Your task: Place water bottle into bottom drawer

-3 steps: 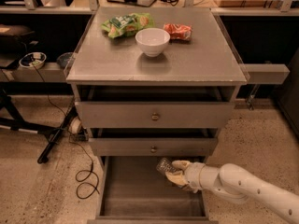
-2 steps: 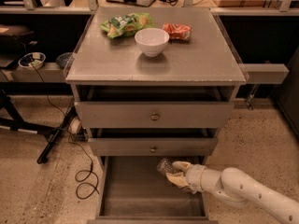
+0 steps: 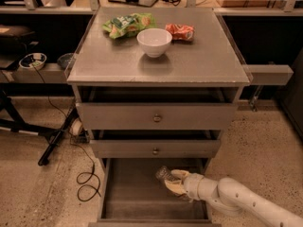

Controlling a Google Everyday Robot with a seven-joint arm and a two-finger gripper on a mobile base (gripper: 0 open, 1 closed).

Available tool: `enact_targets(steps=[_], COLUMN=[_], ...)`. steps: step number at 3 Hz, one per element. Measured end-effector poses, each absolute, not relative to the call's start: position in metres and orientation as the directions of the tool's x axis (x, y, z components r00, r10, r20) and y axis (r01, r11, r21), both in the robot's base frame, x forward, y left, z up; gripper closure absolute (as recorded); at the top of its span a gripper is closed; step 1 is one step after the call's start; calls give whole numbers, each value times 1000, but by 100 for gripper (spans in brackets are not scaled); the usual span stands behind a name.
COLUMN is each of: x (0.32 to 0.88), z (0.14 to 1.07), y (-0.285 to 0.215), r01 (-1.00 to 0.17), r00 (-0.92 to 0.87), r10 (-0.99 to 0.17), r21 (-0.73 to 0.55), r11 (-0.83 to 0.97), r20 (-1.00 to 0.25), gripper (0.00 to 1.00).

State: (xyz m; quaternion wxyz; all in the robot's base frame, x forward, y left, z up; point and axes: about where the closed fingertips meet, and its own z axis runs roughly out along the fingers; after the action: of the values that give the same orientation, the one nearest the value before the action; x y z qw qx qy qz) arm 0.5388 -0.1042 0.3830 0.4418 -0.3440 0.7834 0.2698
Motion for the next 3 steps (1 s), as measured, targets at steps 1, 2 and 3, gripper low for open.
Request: enact_targets(steps=[1,2,3], x=[541,544,555], z=[358,347,339], y=[-104,-104,-100], r01=[-750,-732,-723], r00=[-417,-438,-446], r10=[-298,-301,-311], r21=[140,142,133], r11=[647,666,678], r20=[-859,-847,-839], gripper=[100,100,100])
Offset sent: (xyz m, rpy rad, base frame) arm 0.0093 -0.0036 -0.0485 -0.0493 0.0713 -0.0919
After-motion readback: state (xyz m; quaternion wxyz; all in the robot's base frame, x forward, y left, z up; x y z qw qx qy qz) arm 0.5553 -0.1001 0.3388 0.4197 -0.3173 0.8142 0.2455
